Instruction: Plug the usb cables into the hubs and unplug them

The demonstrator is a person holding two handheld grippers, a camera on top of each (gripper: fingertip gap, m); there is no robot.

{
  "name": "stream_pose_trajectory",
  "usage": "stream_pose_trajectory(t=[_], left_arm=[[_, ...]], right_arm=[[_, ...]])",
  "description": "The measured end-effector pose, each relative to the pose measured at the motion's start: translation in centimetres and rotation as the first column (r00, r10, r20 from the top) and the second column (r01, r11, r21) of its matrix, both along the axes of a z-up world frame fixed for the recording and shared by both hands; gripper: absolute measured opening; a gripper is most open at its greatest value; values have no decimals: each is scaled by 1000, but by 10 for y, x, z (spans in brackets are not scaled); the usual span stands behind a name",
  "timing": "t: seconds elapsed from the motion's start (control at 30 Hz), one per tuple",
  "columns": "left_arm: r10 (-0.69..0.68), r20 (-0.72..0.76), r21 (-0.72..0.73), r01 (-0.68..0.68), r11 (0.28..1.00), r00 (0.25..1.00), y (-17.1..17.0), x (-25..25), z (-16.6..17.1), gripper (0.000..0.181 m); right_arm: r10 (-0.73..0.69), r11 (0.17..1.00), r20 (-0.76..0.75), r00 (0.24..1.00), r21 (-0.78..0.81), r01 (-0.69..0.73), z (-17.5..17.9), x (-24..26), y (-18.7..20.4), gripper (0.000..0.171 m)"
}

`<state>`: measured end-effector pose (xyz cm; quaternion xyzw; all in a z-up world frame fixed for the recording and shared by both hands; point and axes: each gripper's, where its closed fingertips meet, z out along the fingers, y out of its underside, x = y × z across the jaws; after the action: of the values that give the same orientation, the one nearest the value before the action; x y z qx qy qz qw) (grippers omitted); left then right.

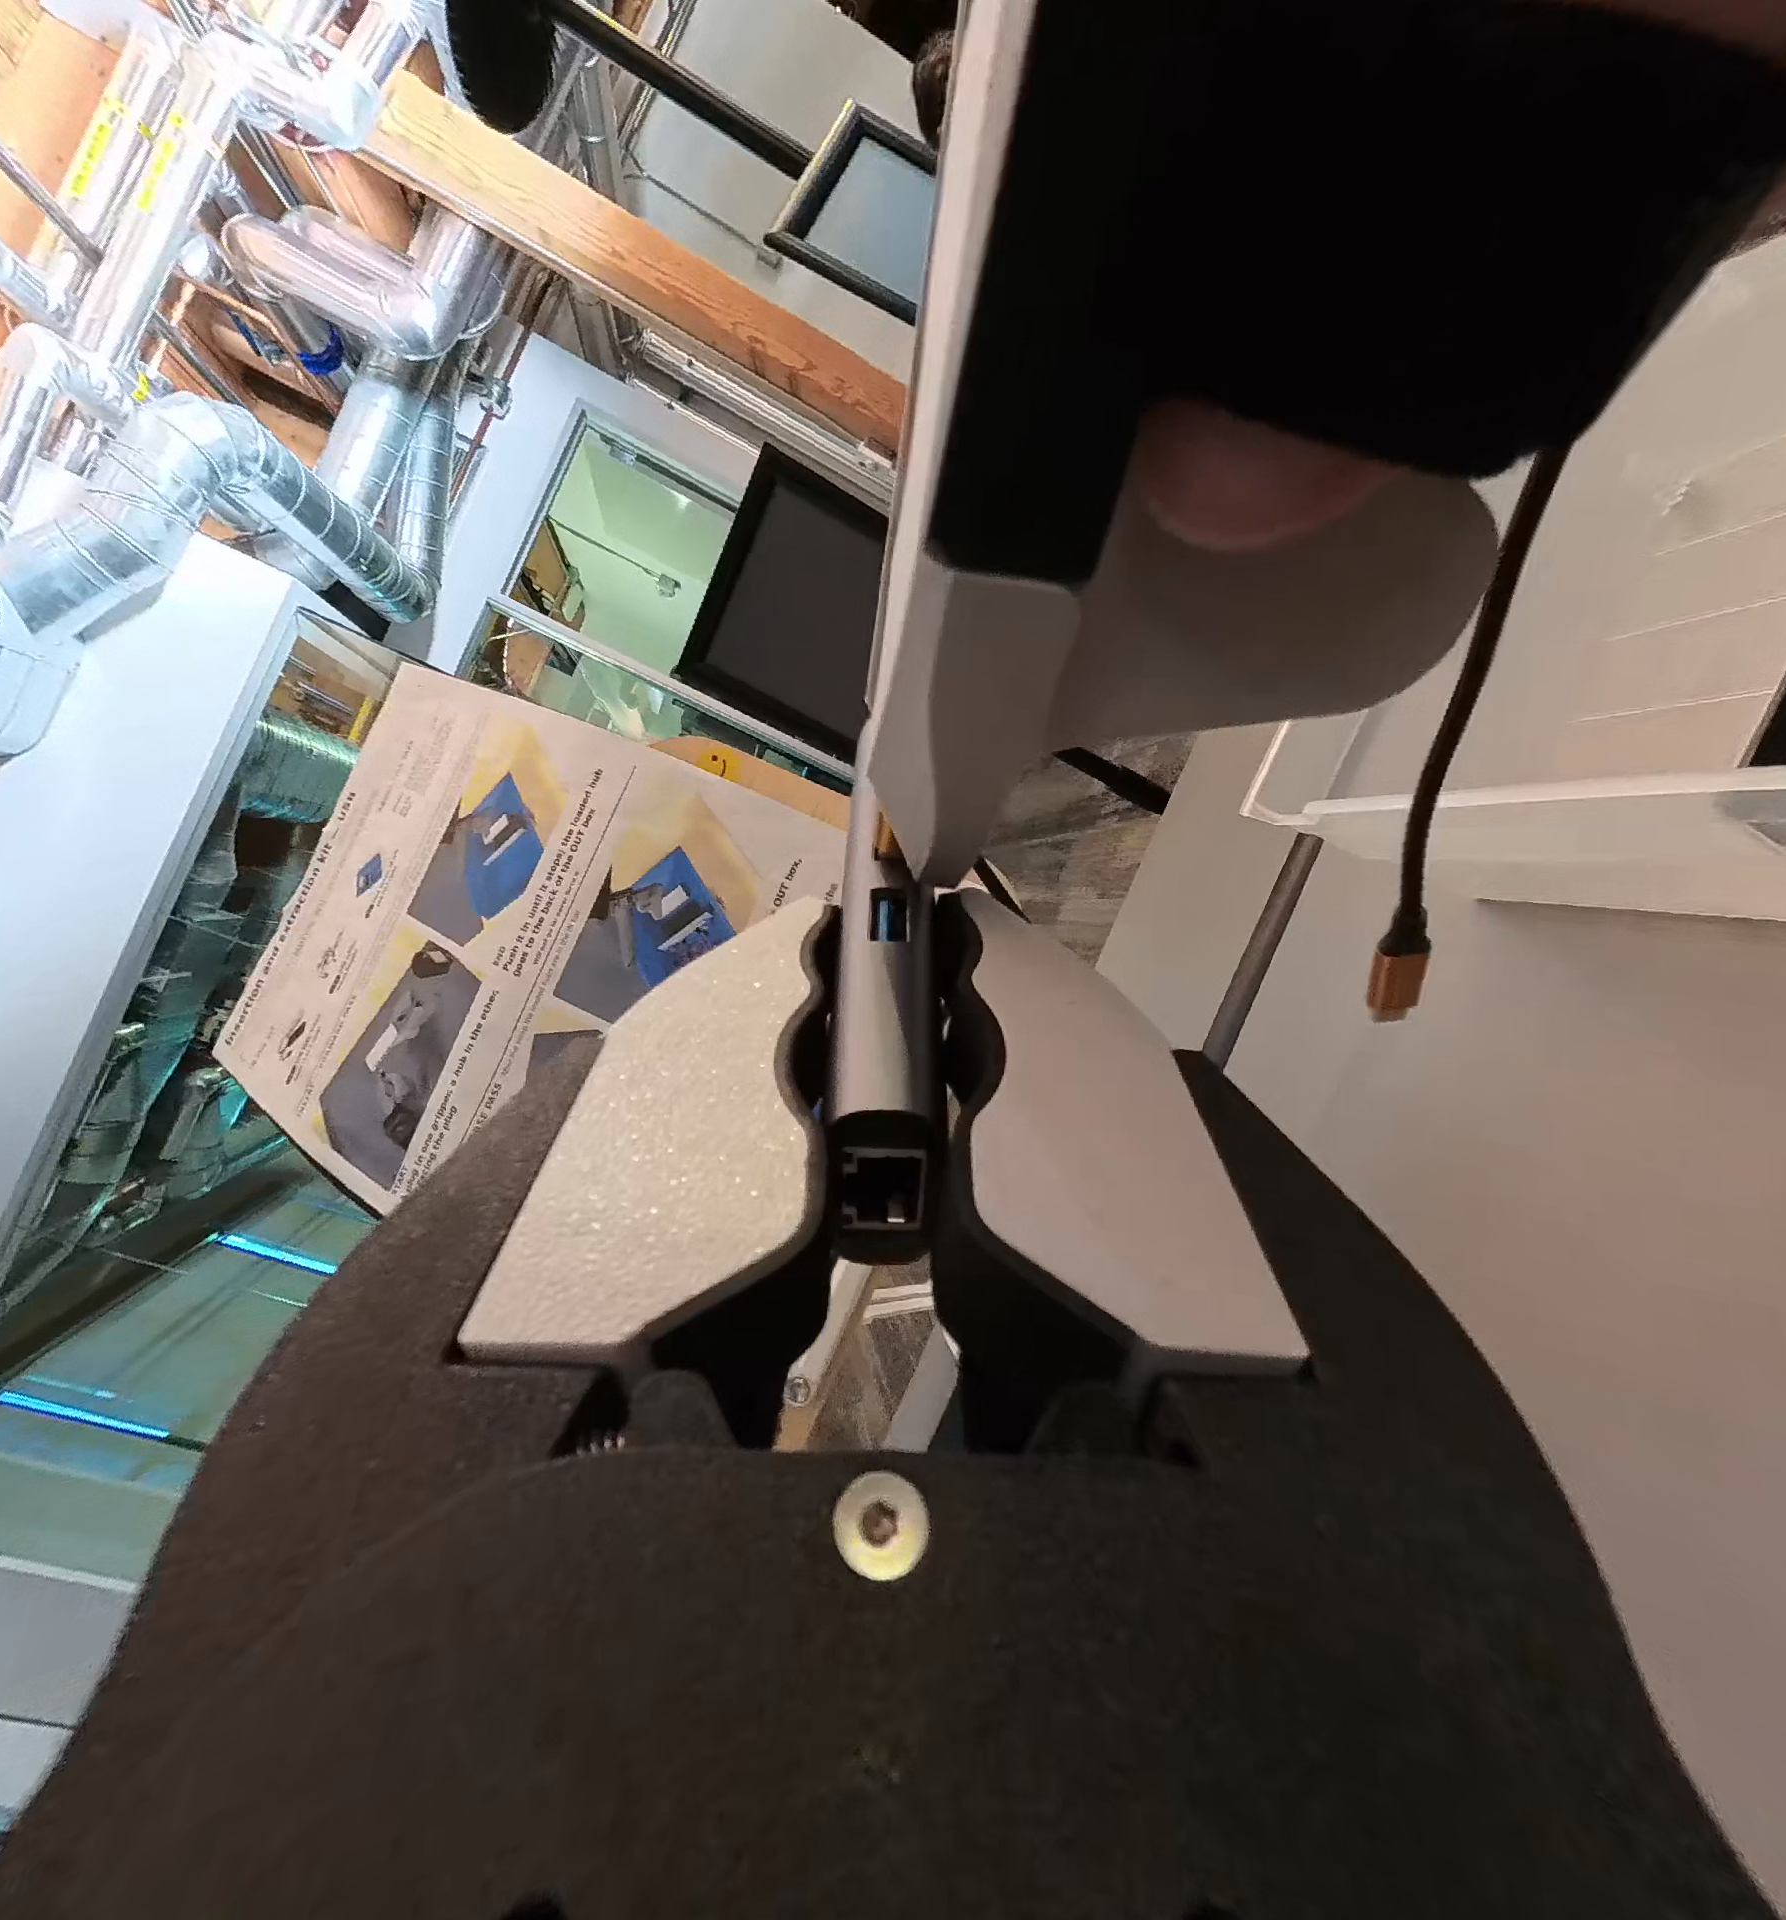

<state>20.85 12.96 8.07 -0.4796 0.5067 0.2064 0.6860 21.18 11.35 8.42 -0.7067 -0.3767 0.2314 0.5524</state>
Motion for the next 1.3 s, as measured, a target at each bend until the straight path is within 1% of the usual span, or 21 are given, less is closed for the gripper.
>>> stream_pose_trajectory(t=[0.13,0.27,0.4,0.43,0.53,0.67,0.8,0.87,1.1,1.2,1.3], left_arm=[[4,-8,-1,-4,1000,1000,2,1,-3,17],[7,-12,3,-7,1000,1000,2,1,-3,17],[7,-18,21,-6,1000,1000,1,2,-2,17],[9,-21,17,-8,1000,1000,1,2,-3,17],[1,-26,4,0,1000,1000,2,4,-6,17],[5,-28,13,-5,1000,1000,2,5,-7,17],[17,-21,8,-17,1000,1000,4,7,-9,18],[2,-7,-3,-2,1000,1000,4,7,-9,17],[0,-2,-4,0,1000,1000,4,8,-10,18],[-7,0,-18,7,1000,1000,5,8,-12,17],[-16,-6,-16,15,1000,1000,3,9,-12,17]], right_arm=[[6,1000,4,1000,-16,-6,-2,0,0,23],[6,1000,-1,1000,-14,-6,-2,0,0,22],[1,999,-53,999,-39,-3,2,2,1,21],[10,999,-50,999,-43,-12,1,2,1,17],[3,999,-3,1000,-37,-3,-4,4,2,17],[-2,998,-15,1000,-56,1,-4,5,2,17],[-19,998,13,1000,-57,19,-6,8,3,17],[-26,998,17,1000,-55,27,-6,8,3,17],[-90,993,30,995,-75,92,-8,9,3,17],[-116,991,59,992,-65,119,-9,10,3,17],[-90,992,56,994,-84,94,-10,11,1,17]])
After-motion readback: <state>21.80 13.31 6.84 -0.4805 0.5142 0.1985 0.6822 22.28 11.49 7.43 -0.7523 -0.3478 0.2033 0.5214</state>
